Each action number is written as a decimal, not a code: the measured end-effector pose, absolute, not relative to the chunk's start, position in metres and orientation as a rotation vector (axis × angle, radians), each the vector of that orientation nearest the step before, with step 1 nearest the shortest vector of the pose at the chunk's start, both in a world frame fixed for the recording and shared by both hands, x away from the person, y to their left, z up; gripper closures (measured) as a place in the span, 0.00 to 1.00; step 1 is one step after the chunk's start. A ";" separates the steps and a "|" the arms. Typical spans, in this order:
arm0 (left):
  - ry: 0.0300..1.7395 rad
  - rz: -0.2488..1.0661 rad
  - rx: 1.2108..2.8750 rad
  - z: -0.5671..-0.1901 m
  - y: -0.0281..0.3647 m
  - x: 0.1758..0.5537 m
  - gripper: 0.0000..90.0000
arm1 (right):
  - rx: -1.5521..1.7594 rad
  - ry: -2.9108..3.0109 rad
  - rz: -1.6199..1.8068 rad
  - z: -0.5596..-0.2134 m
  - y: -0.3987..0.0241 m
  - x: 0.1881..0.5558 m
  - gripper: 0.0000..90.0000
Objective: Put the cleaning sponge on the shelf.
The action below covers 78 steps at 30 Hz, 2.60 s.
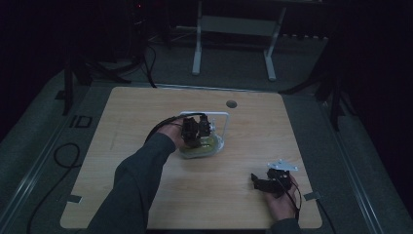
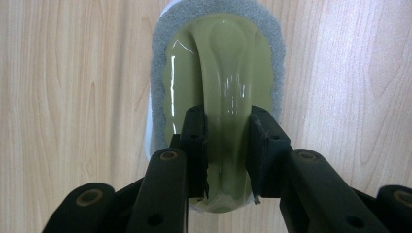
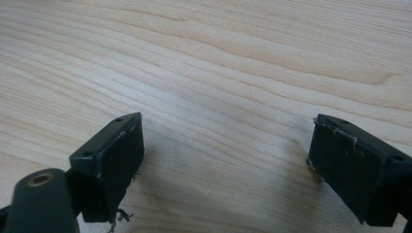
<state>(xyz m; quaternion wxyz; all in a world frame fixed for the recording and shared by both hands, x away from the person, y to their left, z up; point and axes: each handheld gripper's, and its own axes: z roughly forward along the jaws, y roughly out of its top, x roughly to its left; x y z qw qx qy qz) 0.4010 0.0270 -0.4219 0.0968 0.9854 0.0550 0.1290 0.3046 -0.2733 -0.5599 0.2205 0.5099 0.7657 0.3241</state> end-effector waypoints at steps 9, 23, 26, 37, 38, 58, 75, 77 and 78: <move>0.155 0.396 2.922 -0.425 0.027 0.404 0.80 | 1.411 2.117 0.897 -0.560 -0.273 0.305 0.14; 0.128 0.413 2.932 -0.429 0.023 0.408 0.80 | 1.408 2.119 0.897 -0.560 -0.273 0.305 0.14; 0.108 0.416 2.931 -0.430 0.022 0.410 0.80 | 1.407 2.119 0.898 -0.560 -0.273 0.305 0.14; 0.066 0.438 2.920 -0.432 0.019 0.411 0.80 | 1.407 2.119 0.898 -0.560 -0.273 0.305 0.14; 0.064 0.442 2.920 -0.432 0.019 0.411 0.80 | 1.406 2.119 0.898 -0.560 -0.273 0.305 0.14; 0.017 0.471 2.934 -0.440 0.014 0.416 0.80 | 1.406 2.120 0.898 -0.560 -0.273 0.305 0.14; 0.047 0.512 2.964 -0.443 0.009 0.422 0.80 | 1.403 2.119 0.898 -0.560 -0.274 0.305 0.14; 0.049 0.508 2.961 -0.443 0.008 0.422 0.80 | 1.405 2.120 0.898 -0.560 -0.273 0.305 0.14; 0.043 0.511 2.963 -0.442 0.007 0.423 0.80 | 1.404 2.120 0.898 -0.560 -0.274 0.305 0.14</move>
